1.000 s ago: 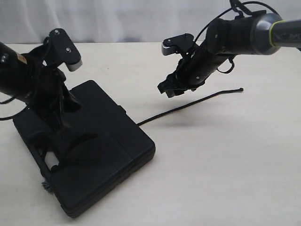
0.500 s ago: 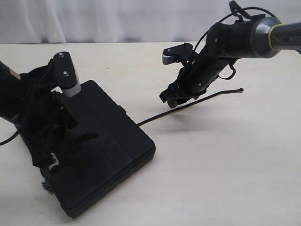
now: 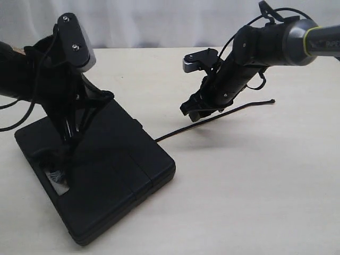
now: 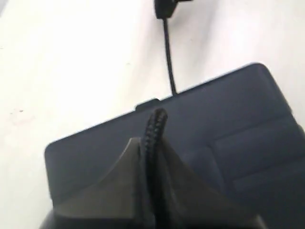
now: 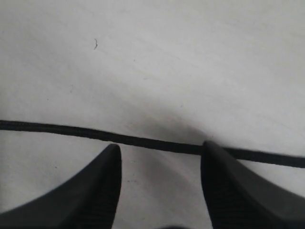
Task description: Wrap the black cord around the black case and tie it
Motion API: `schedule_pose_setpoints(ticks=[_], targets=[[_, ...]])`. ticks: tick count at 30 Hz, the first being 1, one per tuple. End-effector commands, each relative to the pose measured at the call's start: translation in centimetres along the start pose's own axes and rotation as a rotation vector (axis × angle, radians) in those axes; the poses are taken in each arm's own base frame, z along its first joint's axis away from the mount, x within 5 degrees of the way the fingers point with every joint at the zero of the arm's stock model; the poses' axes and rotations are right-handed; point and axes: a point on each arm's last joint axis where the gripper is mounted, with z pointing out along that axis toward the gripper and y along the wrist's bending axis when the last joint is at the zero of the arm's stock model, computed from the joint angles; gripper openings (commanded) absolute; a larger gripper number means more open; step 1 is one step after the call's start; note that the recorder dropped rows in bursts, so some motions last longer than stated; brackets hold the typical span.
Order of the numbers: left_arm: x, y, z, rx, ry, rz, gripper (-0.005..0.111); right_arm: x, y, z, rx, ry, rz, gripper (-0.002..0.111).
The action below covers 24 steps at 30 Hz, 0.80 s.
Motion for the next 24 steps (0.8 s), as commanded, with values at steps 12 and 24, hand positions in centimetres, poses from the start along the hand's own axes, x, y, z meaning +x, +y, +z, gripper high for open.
schedule_pose_setpoints(ticks=[12,24], targets=[[-0.5,0.6,0.4,-0.039,-0.049,-0.031,0.055,0.3,-0.2,1.1,-0.001,0.011,0.003,0.048],[0.0,-4.6,-1.5,0.198,0.333,-0.472,0.004,0.1,0.1,-0.6,-0.008,0.011,-0.001,0.048]])
